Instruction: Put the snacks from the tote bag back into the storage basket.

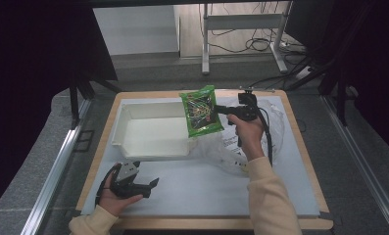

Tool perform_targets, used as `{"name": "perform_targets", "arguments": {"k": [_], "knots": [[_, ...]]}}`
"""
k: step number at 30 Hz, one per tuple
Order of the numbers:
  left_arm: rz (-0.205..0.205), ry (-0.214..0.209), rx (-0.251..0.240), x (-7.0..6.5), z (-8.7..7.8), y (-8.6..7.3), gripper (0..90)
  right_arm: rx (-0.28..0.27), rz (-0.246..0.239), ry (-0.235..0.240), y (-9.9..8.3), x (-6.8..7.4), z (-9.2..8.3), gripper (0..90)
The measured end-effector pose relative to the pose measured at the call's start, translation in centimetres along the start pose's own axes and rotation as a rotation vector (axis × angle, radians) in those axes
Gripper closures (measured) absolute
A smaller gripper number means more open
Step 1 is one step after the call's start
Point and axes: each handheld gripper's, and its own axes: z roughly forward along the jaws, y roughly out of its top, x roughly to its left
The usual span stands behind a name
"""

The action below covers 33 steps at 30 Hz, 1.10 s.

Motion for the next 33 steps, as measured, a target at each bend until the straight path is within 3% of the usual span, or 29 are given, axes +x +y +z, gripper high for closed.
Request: {"name": "perform_targets", "arguments": {"k": [33], "knots": [[-0.003,-0.001,-0.004,0.1,-0.1,0.0,9.2,0.032,-0.011,0.038,0.6,2.3,3.6,89.6]]}}
